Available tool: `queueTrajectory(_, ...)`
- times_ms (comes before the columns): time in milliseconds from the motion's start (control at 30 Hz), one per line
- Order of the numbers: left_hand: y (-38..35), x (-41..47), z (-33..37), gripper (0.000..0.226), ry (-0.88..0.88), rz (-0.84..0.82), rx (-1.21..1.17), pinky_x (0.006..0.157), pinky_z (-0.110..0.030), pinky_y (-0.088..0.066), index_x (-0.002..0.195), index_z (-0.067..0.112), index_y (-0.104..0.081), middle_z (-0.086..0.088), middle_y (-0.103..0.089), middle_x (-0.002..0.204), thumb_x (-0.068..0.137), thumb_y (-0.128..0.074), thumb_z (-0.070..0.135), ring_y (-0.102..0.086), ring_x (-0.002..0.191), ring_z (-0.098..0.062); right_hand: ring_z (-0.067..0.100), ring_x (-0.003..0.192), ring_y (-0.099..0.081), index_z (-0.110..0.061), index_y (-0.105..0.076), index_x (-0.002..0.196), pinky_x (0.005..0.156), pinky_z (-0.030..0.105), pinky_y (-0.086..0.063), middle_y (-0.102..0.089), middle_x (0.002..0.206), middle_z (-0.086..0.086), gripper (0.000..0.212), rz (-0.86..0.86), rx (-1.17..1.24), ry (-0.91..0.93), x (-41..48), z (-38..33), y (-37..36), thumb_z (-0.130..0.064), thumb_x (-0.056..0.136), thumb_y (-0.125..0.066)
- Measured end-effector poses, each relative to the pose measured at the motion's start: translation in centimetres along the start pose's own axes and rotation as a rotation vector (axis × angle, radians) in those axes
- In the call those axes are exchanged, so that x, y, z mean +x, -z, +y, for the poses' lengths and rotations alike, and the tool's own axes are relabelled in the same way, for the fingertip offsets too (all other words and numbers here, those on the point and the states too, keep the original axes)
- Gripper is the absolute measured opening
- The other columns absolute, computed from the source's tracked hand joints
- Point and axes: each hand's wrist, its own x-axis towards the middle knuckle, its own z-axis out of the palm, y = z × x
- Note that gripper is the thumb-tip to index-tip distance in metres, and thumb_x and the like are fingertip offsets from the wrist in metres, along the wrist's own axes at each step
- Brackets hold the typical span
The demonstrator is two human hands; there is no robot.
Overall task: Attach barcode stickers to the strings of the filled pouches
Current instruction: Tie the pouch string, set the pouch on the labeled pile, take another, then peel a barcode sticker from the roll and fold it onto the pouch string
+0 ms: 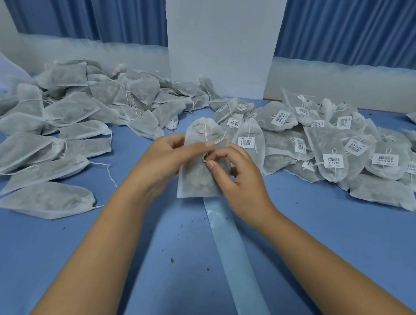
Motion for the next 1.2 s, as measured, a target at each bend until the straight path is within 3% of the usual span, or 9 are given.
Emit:
queueTrajectory(200, 1.4, 0.8, -0.8, 0.014, 0.123, 0.113, 0.022, 0.085, -0.036, -0.056, 0.092, 0.004, -0.075, -0.01, -0.076, 0.091, 0.081, -0.077, 0.013, -0.07, 0.084, -0.022, 0.0, 0.093, -0.059, -0.025, -0.063, 0.09, 0.079, 0.019, -0.048, -0.064, 0.106, -0.007, 0.01, 0.024, 0.063, -0.24, 0.5, 1.4, 0.8, -0.016, 0.092, -0.064)
queueTrajectory(300, 3.4, 1.4, -1.5, 0.011, 0.212, 0.158, -0.035, 0.079, -0.036, -0.059, 0.094, 0.007, -0.074, -0.009, -0.076, 0.093, 0.085, -0.074, 0.012, -0.071, 0.086, -0.023, 0.004, 0.07, -0.055, -0.023, -0.054, 0.084, 0.07, 0.022, -0.046, -0.061, 0.089, -0.006, 0.015, 0.053, -0.076, -0.459, 0.9, 2.9, 1.3, -0.023, 0.088, -0.069)
queueTrajectory(400, 4.6, 1.8, -2.2, 0.018, 0.335, 0.101, -0.151, 0.072, -0.034, -0.061, 0.103, 0.006, -0.073, -0.011, -0.076, 0.101, 0.085, -0.071, 0.012, -0.073, 0.09, -0.024, 0.011, 0.07, -0.055, -0.02, -0.051, 0.084, 0.066, 0.026, -0.045, -0.057, 0.079, -0.006, 0.028, -0.005, -0.105, -0.566, 0.7, 3.6, 1.0, -0.036, 0.084, -0.073)
queueTrajectory(500, 4.8, 2.0, -2.7, 0.035, 0.442, 0.034, -0.252, 0.071, -0.036, -0.061, 0.108, 0.007, -0.073, -0.011, -0.075, 0.108, 0.074, -0.076, 0.017, -0.074, 0.092, -0.023, 0.015, 0.071, -0.059, -0.02, -0.05, 0.084, 0.065, 0.026, -0.044, -0.061, 0.078, -0.002, 0.032, -0.025, -0.06, -0.575, 0.6, 3.6, 0.4, -0.037, 0.082, -0.076)
queueTrajectory(633, 4.8, 2.1, -2.8, 0.028, 0.504, -0.051, -0.288, 0.064, -0.034, -0.06, 0.094, 0.012, -0.08, -0.007, -0.076, 0.105, 0.068, -0.077, 0.022, -0.075, 0.09, -0.021, 0.004, 0.059, -0.055, -0.021, -0.048, 0.083, 0.061, 0.017, -0.042, -0.062, 0.064, -0.007, 0.03, -0.049, 0.059, -0.563, 0.2, 3.5, 0.1, -0.027, 0.082, -0.077)
queueTrajectory(733, 4.9, 2.2, -3.1, 0.037, 0.534, -0.056, -0.31, 0.064, -0.033, -0.06, 0.105, 0.01, -0.075, -0.008, -0.075, 0.108, 0.07, -0.076, 0.023, -0.075, 0.091, -0.021, 0.003, 0.062, -0.057, -0.021, -0.054, 0.091, 0.065, 0.018, -0.044, -0.07, 0.077, 0.003, 0.022, -0.051, 0.179, -0.558, 0.3, 3.6, 0.5, -0.015, 0.086, -0.074)
queueTrajectory(867, 4.8, 2.2, -3.5, 0.045, 0.545, -0.082, -0.38, 0.068, -0.033, -0.061, 0.112, 0.01, -0.073, -0.007, -0.074, 0.11, 0.07, -0.077, 0.024, -0.074, 0.093, -0.021, 0.004, 0.071, -0.062, -0.03, -0.061, 0.099, 0.064, 0.016, -0.048, -0.069, 0.081, -0.009, 0.029, -0.08, 0.249, -0.522, 0.5, 3.7, 1.1, -0.005, 0.087, -0.068)
queueTrajectory(1033, 4.2, 2.4, -3.8, 0.028, 0.584, -0.147, -0.595, 0.068, -0.028, -0.061, 0.108, 0.011, -0.073, -0.005, -0.067, 0.124, 0.082, -0.071, 0.021, -0.069, 0.108, -0.02, 0.011, 0.066, -0.057, -0.028, -0.064, 0.102, 0.062, 0.017, -0.046, -0.066, 0.078, -0.011, 0.033, -0.162, 0.226, -0.444, 0.4, 3.4, 1.4, 0.001, 0.086, -0.065)
queueTrajectory(1200, 3.6, 2.2, -3.9, 0.044, 0.637, -0.196, -0.69, 0.044, -0.023, -0.054, 0.121, 0.004, -0.062, -0.015, -0.068, 0.112, 0.079, -0.066, 0.016, -0.073, 0.066, -0.019, 0.016, 0.061, -0.047, -0.022, -0.065, 0.103, 0.059, 0.014, -0.043, -0.057, 0.083, -0.005, 0.03, -0.154, 0.111, -0.361, 0.1, 3.2, 1.3, 0.003, 0.085, -0.065)
